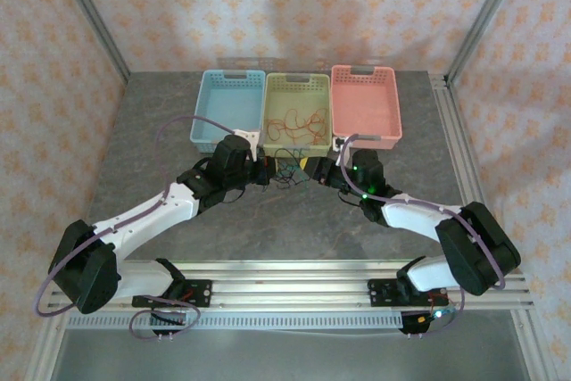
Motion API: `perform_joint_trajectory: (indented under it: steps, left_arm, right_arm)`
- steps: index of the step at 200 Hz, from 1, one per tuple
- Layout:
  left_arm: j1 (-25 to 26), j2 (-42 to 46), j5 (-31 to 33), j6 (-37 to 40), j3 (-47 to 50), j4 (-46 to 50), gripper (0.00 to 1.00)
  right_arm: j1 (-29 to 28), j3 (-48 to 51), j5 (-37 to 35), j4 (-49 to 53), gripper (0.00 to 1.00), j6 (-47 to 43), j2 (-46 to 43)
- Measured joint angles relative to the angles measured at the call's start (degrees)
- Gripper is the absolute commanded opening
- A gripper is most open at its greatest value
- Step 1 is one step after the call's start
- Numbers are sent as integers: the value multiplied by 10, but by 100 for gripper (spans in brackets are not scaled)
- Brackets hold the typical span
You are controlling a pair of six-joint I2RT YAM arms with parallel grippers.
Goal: Untangle the cables
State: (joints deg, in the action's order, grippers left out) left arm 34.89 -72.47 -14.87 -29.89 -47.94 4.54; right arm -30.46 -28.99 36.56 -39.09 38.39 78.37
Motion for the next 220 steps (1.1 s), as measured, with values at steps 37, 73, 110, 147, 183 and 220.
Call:
perform_joint_trajectory:
  steps: [37,73,110,147,183,220]
  left_arm:
    - [0,0,21,0,0,4,0]
    - [0,0,35,0,0,9,0]
    - [0,0,38,0,0,12,0]
    - [0,0,38,0,0,12,0]
    - [0,5,53,0,1,15,0]
    - [0,27,78,0,8,21,0]
  right_arm:
    - [0,0,8,2,40,-1,0]
    - [0,0,6,12,48,-7,-17]
    - [0,2,-10,28,49,-32,-88]
    - [-21,-2,-16,53,47,-59,-105]
    - [-56,-38,-10,105,47,-81,-50]
    - [-64,-60,0,139,47,-87,-26]
